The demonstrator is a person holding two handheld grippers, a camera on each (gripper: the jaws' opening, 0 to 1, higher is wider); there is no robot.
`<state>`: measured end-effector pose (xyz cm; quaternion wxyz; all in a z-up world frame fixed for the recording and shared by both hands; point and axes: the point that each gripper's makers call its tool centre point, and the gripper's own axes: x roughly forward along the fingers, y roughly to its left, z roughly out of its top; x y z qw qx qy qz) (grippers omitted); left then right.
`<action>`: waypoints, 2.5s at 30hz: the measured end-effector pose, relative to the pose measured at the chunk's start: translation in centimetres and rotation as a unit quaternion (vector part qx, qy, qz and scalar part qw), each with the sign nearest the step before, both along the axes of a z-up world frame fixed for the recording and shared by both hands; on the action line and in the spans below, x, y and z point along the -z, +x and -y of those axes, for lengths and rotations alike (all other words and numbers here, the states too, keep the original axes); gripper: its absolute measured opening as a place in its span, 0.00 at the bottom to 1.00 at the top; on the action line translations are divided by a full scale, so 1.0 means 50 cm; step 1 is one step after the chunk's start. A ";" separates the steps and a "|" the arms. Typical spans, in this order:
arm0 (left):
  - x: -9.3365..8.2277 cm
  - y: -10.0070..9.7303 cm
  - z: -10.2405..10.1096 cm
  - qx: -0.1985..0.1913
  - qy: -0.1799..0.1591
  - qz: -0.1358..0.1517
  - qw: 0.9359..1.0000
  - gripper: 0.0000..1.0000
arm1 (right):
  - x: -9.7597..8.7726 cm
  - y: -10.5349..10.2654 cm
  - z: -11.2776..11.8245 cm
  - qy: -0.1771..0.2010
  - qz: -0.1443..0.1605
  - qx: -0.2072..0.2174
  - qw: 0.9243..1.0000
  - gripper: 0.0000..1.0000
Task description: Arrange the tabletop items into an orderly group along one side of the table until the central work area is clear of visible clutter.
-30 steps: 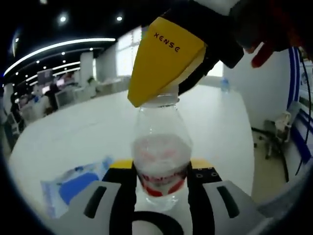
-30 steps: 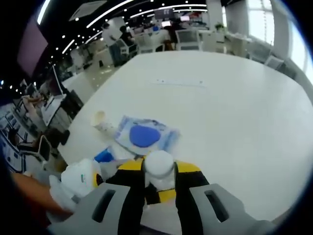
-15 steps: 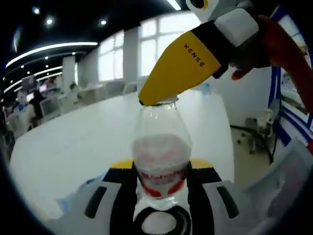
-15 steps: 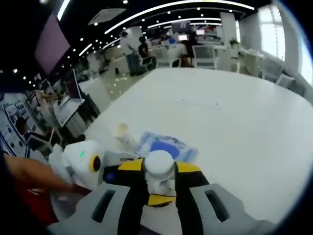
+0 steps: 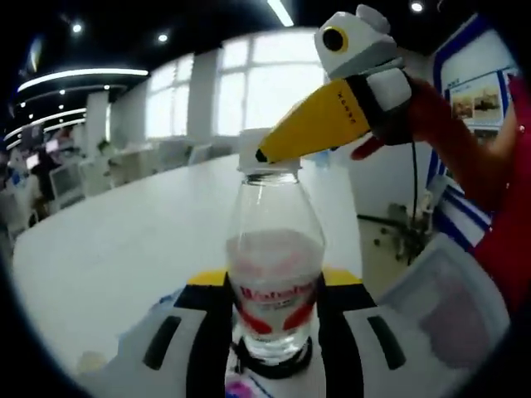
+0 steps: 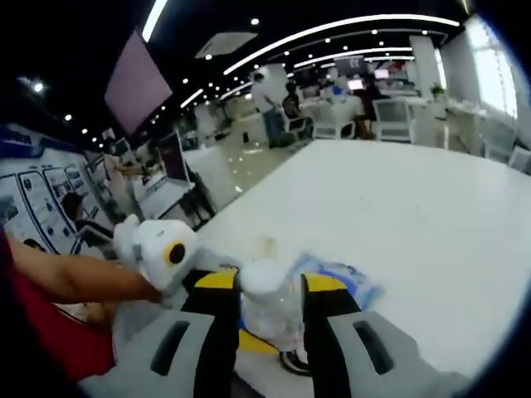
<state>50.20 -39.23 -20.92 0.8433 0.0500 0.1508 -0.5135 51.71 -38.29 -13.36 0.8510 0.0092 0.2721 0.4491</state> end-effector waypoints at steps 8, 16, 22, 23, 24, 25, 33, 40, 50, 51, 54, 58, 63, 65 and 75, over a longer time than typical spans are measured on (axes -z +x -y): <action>-0.042 -0.014 -0.057 0.012 -0.030 -0.011 0.999 0.36 | -0.051 -0.010 -0.020 0.044 0.042 -0.040 0.997 0.39; -0.086 0.012 -0.105 -0.007 -0.071 -0.008 0.997 0.36 | -0.042 -0.010 0.008 0.039 0.060 -0.069 0.995 0.40; -0.131 0.012 -0.121 0.016 -0.084 0.000 0.996 0.36 | -0.018 -0.033 -0.005 0.012 0.084 -0.133 0.987 0.46; -0.142 0.009 -0.123 0.025 -0.086 0.002 0.996 0.36 | -0.017 -0.038 -0.013 0.013 0.082 -0.144 0.986 0.48; -0.149 0.007 -0.124 0.030 -0.087 0.002 0.996 0.36 | -0.016 -0.042 -0.019 0.013 0.085 -0.153 0.984 0.49; -0.162 0.001 -0.123 0.041 -0.088 0.004 0.995 0.36 | -0.017 -0.043 -0.024 0.014 0.091 -0.160 0.983 0.49; -0.248 -0.068 -0.102 0.125 -0.127 -0.002 0.984 0.36 | -0.033 -0.094 -0.083 0.043 0.104 -0.246 0.963 0.53; -0.318 -0.118 -0.083 0.183 -0.186 -0.013 0.965 0.36 | -0.084 -0.160 -0.125 0.110 0.113 -0.314 0.936 0.53; -0.366 -0.156 -0.077 0.220 -0.195 -0.010 0.956 0.36 | -0.141 -0.206 -0.141 0.173 0.110 -0.342 0.917 0.48; -0.366 -0.157 -0.076 0.221 -0.194 -0.011 0.956 0.36 | -0.140 -0.207 -0.142 0.171 0.111 -0.342 0.917 0.47; -0.364 -0.163 -0.073 0.224 -0.190 -0.010 0.956 0.36 | -0.138 -0.211 -0.143 0.169 0.112 -0.343 0.917 0.45; -0.367 -0.169 -0.069 0.229 -0.192 -0.007 0.954 0.36 | -0.136 -0.216 -0.148 0.163 0.119 -0.338 0.919 0.41; -0.363 -0.166 -0.061 0.221 -0.184 0.004 0.958 0.37 | -0.130 -0.207 -0.143 0.148 0.134 -0.325 0.924 0.40; -0.364 -0.162 -0.059 0.215 -0.181 0.007 0.960 0.37 | -0.130 -0.201 -0.142 0.147 0.141 -0.318 0.926 0.40; -0.418 -0.094 -0.079 0.098 -0.188 0.071 0.975 0.51 | -0.069 -0.126 -0.131 0.066 0.166 -0.233 0.956 0.39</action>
